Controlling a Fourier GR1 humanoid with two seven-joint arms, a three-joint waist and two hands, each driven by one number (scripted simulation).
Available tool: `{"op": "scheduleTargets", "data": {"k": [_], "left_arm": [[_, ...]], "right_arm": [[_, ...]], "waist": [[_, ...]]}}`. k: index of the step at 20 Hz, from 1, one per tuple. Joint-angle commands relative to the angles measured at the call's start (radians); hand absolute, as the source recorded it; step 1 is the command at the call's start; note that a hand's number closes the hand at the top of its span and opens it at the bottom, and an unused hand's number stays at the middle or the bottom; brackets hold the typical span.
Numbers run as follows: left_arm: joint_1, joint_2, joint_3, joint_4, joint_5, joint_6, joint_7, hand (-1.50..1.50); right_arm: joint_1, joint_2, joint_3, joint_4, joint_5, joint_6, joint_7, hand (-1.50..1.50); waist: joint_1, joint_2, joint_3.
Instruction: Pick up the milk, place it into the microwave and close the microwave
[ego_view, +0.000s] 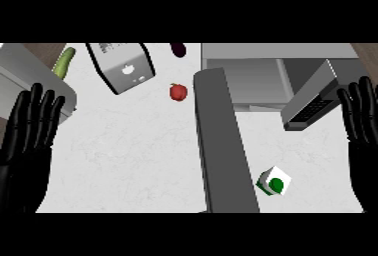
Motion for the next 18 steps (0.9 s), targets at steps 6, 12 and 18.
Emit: {"op": "scheduleTargets", "data": {"k": [6, 12, 18], "left_arm": [[-0.077, 0.004, 0.019, 0.101, -0.018, -0.015, -0.052, -1.50], [0.078, -0.065, -0.007, -0.001, 0.010, 0.036, 0.018, -1.50], [0.213, -0.083, -0.112, -0.118, -0.035, 0.068, 0.014, -1.50]], "right_arm": [[0.087, 0.071, 0.234, -0.090, 0.277, -0.227, 0.052, -1.50], [0.146, 0.072, 0.285, -0.093, 0.160, -0.329, 0.110, -1.50], [0.194, 0.072, 0.271, -0.039, 0.131, -0.331, 0.052, -1.50]], "waist": [[-0.012, 0.004, -0.019], [-0.007, 0.003, -0.018], [-0.005, 0.003, -0.018]]}}
